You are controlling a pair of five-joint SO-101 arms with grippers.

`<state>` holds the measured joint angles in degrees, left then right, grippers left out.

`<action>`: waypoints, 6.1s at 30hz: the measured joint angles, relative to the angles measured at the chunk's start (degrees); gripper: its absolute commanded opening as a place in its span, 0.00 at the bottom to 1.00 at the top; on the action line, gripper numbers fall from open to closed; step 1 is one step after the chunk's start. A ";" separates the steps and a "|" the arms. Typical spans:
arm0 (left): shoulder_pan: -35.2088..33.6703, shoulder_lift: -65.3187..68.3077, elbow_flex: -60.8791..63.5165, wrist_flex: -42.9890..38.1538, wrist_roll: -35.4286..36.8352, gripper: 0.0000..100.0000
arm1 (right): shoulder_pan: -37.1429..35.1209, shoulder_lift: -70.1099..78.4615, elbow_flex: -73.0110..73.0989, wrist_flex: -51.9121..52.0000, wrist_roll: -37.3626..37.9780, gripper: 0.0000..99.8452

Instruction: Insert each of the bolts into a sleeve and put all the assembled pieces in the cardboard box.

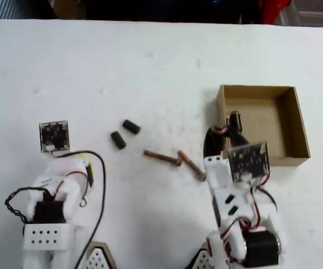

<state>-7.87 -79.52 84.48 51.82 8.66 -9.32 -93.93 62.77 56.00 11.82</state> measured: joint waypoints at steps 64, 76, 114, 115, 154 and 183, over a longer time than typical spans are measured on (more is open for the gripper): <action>-0.18 0.00 3.08 0.00 -6.33 0.02 | 23.12 139.08 -97.41 23.03 8.18 0.13; -0.18 0.00 3.08 0.00 -6.33 0.02 | 21.89 139.08 -103.74 29.54 8.18 0.25; -0.26 0.00 3.08 0.00 -6.33 0.02 | -7.82 101.63 -110.77 42.81 4.84 0.20; -0.70 0.00 3.08 0.00 -6.33 0.02 | -8.53 100.31 -108.31 42.81 4.84 0.20; -19.96 0.00 -0.18 11.69 -6.33 0.02 | -30.95 113.93 -67.87 11.34 4.84 0.20; -19.96 0.00 -0.18 11.69 -6.33 0.02 | -35.08 148.13 -109.63 30.77 1.32 0.20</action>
<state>-27.82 -79.52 84.31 63.52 2.33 -44.40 54.20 -46.86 86.77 13.14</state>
